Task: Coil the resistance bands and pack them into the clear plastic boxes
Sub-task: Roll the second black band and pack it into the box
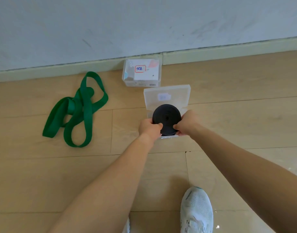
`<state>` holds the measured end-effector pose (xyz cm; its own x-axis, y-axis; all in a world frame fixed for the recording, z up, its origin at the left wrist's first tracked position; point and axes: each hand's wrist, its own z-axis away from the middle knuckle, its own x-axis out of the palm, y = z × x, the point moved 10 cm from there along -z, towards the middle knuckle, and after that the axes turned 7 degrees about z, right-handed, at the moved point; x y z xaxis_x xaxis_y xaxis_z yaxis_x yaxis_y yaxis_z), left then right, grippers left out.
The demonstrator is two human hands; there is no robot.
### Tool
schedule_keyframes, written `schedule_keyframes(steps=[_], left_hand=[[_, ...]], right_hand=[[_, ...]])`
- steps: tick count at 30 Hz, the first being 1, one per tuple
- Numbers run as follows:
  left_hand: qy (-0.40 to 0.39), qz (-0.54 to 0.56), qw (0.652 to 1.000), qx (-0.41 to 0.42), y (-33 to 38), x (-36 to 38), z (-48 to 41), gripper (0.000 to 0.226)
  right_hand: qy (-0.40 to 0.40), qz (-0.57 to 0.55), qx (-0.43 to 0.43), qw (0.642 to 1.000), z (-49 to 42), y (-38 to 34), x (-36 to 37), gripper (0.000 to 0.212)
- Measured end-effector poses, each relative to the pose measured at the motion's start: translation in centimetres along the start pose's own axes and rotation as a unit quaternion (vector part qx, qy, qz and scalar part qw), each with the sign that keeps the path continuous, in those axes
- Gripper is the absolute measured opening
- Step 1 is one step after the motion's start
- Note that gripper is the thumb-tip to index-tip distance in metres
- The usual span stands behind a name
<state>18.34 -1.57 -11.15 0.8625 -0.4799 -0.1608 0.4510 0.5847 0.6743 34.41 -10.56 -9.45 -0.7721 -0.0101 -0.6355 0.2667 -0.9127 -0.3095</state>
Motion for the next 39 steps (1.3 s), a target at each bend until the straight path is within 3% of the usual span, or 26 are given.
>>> schedule_keyframes(steps=[3,6,8,10,13,17,25,33,39], left_hand=[[0.009,-0.085,0.996,0.023,0.7,-0.3,-0.7,0.005],[0.003,-0.137,0.99,0.019,0.9,-0.2,-1.2,0.013],[-0.002,-0.167,0.986,0.01,1.0,-0.1,-1.2,0.005],[-0.007,-0.217,0.976,0.013,1.3,0.2,-1.2,0.019],[-0.014,-0.295,0.955,0.03,1.9,1.0,-0.7,0.021],[-0.013,-0.286,0.957,0.051,2.1,1.4,-0.3,0.05],[0.017,-0.357,0.914,0.193,2.4,2.2,1.5,0.084],[0.073,-0.395,0.894,0.199,3.4,1.9,2.6,0.06],[0.114,-0.356,0.907,0.194,3.8,1.4,2.2,0.039]], right_hand=[[0.02,0.068,-0.012,0.997,0.0,-0.6,-0.1,0.036],[0.025,0.071,-0.005,0.997,-0.3,-0.2,0.1,0.039],[0.027,0.074,-0.004,0.997,-0.5,0.1,0.4,0.039],[0.031,0.077,-0.003,0.997,-0.6,0.3,0.4,0.036],[0.039,0.08,-0.006,0.996,-0.7,0.3,0.4,0.032],[0.051,0.075,-0.011,0.996,-0.8,0.3,0.4,0.03],[0.064,0.125,-0.052,0.989,-0.2,-1.5,0.5,0.032],[0.071,0.15,-0.075,0.983,0.7,-2.1,0.5,0.012],[0.081,0.137,-0.105,0.982,1.4,-2.7,0.9,0.034]])
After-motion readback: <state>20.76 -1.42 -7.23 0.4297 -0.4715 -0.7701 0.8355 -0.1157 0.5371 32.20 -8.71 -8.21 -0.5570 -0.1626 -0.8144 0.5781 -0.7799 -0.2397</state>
